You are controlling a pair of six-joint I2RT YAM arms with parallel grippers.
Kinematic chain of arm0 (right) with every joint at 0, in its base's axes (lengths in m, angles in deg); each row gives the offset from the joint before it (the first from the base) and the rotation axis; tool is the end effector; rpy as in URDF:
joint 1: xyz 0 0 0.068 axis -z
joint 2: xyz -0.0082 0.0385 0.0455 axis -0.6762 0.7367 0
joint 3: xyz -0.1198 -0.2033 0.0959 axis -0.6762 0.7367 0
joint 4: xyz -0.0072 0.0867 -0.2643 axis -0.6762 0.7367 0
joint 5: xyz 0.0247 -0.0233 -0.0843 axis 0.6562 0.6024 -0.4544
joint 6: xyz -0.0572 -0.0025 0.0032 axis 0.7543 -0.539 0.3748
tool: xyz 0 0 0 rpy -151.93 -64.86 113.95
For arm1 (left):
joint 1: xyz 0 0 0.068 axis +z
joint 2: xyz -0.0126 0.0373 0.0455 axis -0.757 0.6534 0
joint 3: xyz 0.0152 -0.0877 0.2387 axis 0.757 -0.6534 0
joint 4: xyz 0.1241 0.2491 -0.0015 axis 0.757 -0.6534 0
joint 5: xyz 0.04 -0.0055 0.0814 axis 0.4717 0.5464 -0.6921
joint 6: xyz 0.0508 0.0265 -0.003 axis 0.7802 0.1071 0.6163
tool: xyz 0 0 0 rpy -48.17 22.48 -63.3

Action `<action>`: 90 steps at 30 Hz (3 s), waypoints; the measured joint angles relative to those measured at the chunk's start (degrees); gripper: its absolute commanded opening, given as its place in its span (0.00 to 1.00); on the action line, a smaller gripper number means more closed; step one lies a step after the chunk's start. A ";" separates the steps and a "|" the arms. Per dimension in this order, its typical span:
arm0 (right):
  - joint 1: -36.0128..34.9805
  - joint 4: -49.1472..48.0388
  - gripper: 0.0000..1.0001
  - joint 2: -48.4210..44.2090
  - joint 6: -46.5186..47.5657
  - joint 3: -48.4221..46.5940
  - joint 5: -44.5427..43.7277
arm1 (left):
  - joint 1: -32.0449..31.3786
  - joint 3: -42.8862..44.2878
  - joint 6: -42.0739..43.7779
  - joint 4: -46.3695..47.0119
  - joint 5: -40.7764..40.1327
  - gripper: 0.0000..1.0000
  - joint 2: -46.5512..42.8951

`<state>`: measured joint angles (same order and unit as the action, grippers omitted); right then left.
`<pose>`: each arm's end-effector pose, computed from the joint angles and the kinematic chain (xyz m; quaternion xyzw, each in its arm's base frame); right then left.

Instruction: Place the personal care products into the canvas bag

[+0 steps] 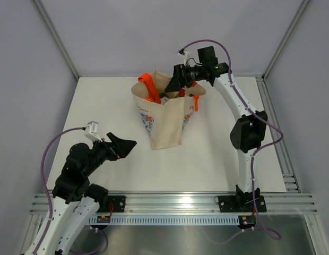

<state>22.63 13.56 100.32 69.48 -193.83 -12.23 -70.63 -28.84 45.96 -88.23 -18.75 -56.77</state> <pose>0.4533 0.1987 0.3284 -0.3100 0.7653 0.4717 0.3093 0.1257 -0.0588 0.2944 -0.0836 0.7822 -0.4013 0.4692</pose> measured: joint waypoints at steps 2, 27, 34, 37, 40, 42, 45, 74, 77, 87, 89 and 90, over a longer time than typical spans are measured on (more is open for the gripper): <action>-0.48 4.13 0.99 -2.95 5.70 0.63 -1.99 | 0.00 0.00 0.11 -0.02 0.46 0.99 -0.61; 35.32 1.11 0.99 -42.56 -1.03 53.86 -50.12 | 0.00 -5.62 0.70 -4.04 3.37 0.99 -10.05; 35.54 1.11 0.99 -28.96 -3.32 52.85 -57.57 | 0.00 -6.23 -0.02 -3.39 3.67 0.99 -10.10; 35.52 1.01 0.99 -23.56 -4.15 51.54 -58.93 | 0.00 -6.40 -0.11 -2.91 3.65 0.99 -10.14; 35.54 0.96 1.00 -19.56 -4.63 48.74 -59.47 | 0.00 -7.26 -0.11 -2.27 3.65 0.99 -10.08; 35.52 0.92 1.00 -17.18 -5.05 46.10 -59.49 | 0.00 -8.04 -0.11 -1.60 3.69 0.99 -9.62; 35.52 0.52 0.99 -14.25 -5.68 42.97 -59.49 | 0.00 -8.92 -0.11 -0.55 3.74 0.99 -7.76; 36.17 4.61 0.00 -4.11 -5.55 34.82 -51.93 | 0.00 -6.49 -1.51 8.55 14.60 0.96 2.01; 36.87 4.48 0.00 -5.46 -4.72 36.68 -47.23 | -1.60 -6.01 -2.64 10.32 16.41 0.96 3.43; 38.38 6.88 0.00 -14.97 1.40 44.15 -30.08 | -27.39 -0.87 -3.52 16.46 7.15 0.99 17.20; 38.47 7.67 0.00 -16.74 3.30 44.26 -26.45 | -33.31 2.34 -2.84 16.72 3.89 0.99 23.06; 38.47 7.89 0.00 -17.55 4.02 44.30 -24.72 | -36.17 4.35 -2.40 17.20 1.70 0.99 26.36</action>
<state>61.10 21.45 82.77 73.50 -149.52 -36.95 -106.80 -24.49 43.55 -71.03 -17.05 -30.41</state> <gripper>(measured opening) 0.884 0.983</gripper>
